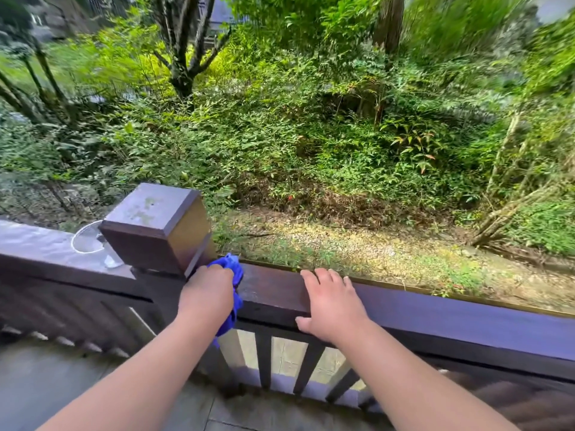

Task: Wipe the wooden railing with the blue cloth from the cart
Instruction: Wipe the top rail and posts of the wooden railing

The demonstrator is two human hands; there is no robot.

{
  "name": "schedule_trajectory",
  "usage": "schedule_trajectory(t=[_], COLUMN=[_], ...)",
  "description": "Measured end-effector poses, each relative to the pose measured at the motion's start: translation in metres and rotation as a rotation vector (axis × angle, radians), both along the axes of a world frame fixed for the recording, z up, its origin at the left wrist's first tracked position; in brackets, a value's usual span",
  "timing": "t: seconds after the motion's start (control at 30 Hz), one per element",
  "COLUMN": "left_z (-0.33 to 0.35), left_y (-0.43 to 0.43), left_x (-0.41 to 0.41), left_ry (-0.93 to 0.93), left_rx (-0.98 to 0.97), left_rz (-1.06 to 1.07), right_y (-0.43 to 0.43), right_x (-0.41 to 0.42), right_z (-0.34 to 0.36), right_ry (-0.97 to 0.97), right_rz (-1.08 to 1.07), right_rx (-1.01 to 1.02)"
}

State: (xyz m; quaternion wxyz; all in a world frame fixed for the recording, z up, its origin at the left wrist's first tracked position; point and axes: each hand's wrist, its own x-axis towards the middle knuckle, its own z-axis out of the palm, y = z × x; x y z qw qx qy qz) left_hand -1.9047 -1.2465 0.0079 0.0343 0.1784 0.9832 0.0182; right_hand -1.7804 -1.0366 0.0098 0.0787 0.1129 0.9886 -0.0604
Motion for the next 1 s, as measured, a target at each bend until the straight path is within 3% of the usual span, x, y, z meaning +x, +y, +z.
schedule_trajectory(t=[0.13,0.4,0.67,0.77,1.0], left_z=[-0.004,-0.006,0.012,0.031,0.098], left_y=[0.008,0.091,0.202,0.254,0.405], left_x=[0.003,0.052,0.113,0.142,0.227], left_ry=[-0.003,-0.044,-0.291,-0.365,-0.615], left_rx=[0.098,0.148,0.434,0.581,0.853], left_rz=[0.019,-0.19,-0.303,-0.326,-0.317], right_y=[0.005,0.039,0.131,0.169,0.291], right_x=[0.011,0.04,0.106,0.135,0.231], right_z=[0.005,0.006,0.008,0.016,0.054], right_ry=[0.073,0.085,0.098,0.129,0.487], right_rz=[0.049,0.046,-0.101,-0.169,-0.469], right_rx=[-0.041,-0.047,-0.094,-0.181,-0.544])
